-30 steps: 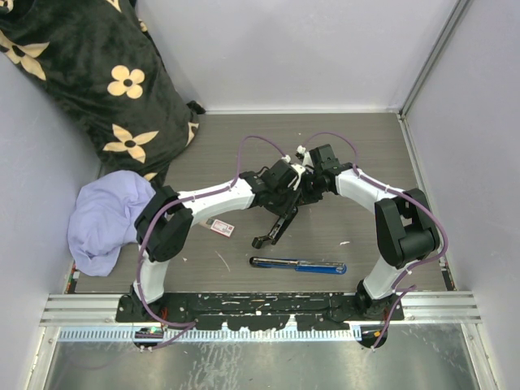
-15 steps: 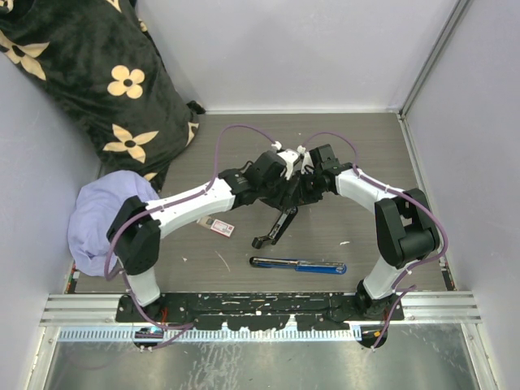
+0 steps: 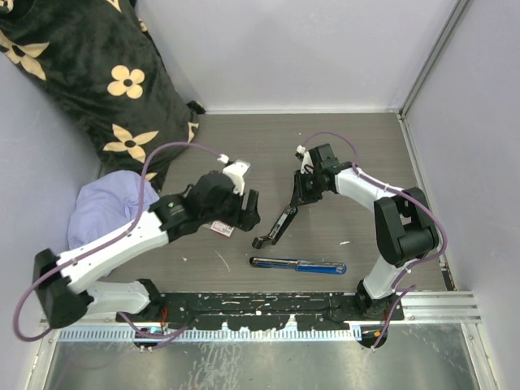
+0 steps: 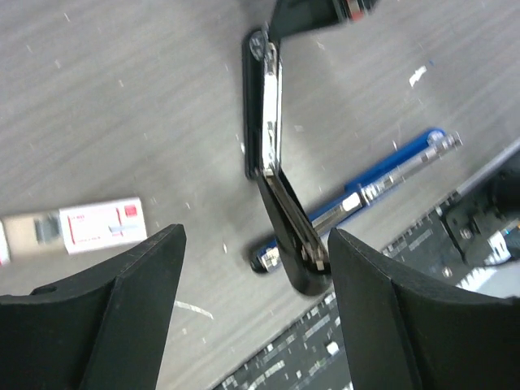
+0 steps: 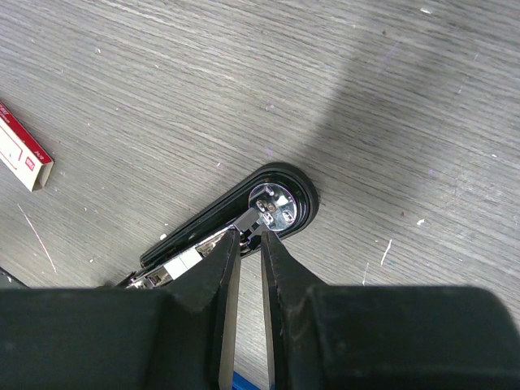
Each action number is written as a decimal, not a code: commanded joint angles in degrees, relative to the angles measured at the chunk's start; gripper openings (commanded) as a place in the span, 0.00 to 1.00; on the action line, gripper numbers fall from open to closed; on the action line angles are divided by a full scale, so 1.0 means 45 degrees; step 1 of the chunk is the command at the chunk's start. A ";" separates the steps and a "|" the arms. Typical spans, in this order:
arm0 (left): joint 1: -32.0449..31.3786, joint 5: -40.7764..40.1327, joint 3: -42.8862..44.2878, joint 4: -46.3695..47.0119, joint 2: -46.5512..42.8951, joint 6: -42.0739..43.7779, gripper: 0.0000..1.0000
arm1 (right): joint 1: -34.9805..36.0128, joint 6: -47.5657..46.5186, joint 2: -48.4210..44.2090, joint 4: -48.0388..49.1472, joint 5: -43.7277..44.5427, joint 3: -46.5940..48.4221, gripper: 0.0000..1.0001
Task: Load the staples into the stapler
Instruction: Close the stapler at the center of the board, then move the stapler to the center of the board.
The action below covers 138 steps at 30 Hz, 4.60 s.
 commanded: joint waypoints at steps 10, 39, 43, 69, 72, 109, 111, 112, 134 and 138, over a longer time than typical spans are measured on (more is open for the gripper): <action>-0.3159 0.0081 -0.1647 -0.0231 -0.1787 -0.1697 0.73 | 0.0178 -0.0136 0.0810 -0.1221 0.1303 -0.0600 0.20; -0.3353 -0.2090 -0.0207 0.0185 0.1398 0.0824 0.15 | 0.0172 -0.0145 0.0444 -0.1026 0.0952 -0.0690 0.22; -0.3359 -0.2023 0.0523 -0.0624 0.1717 0.1336 0.06 | 0.0177 -0.0146 0.0026 -0.1042 0.0782 -0.0668 0.43; -0.2905 -0.1594 0.2431 -0.0745 0.4503 0.2509 0.08 | 0.0162 0.0980 -0.2461 -0.0261 0.0733 -0.1603 0.58; -0.2890 -0.1594 0.2704 -0.0694 0.4953 0.2693 0.08 | 0.0155 0.1039 -0.2408 -0.0018 0.0764 -0.1835 0.56; -0.1796 -0.0999 -0.1666 0.6551 0.4160 -0.0046 0.71 | 0.0010 0.2178 -0.2562 0.1846 0.0147 -0.3255 0.52; -0.1805 -0.1118 -0.1735 0.6940 0.4323 -0.0049 0.71 | 0.0015 0.2202 -0.2594 0.1878 0.0098 -0.3313 0.51; -0.1801 -0.1224 -0.1776 0.7131 0.4410 -0.0034 0.71 | 0.0008 0.2207 -0.2602 0.1887 0.0073 -0.3343 0.52; -0.1744 -0.2394 -0.0717 0.6146 0.5836 0.1868 0.00 | -0.0594 0.2801 -0.4750 0.1644 0.0185 -0.3790 0.60; -0.1457 -0.2443 -0.0348 0.5317 0.6008 0.2168 0.00 | -0.1124 0.2970 -0.5923 0.1310 0.0421 -0.4026 0.62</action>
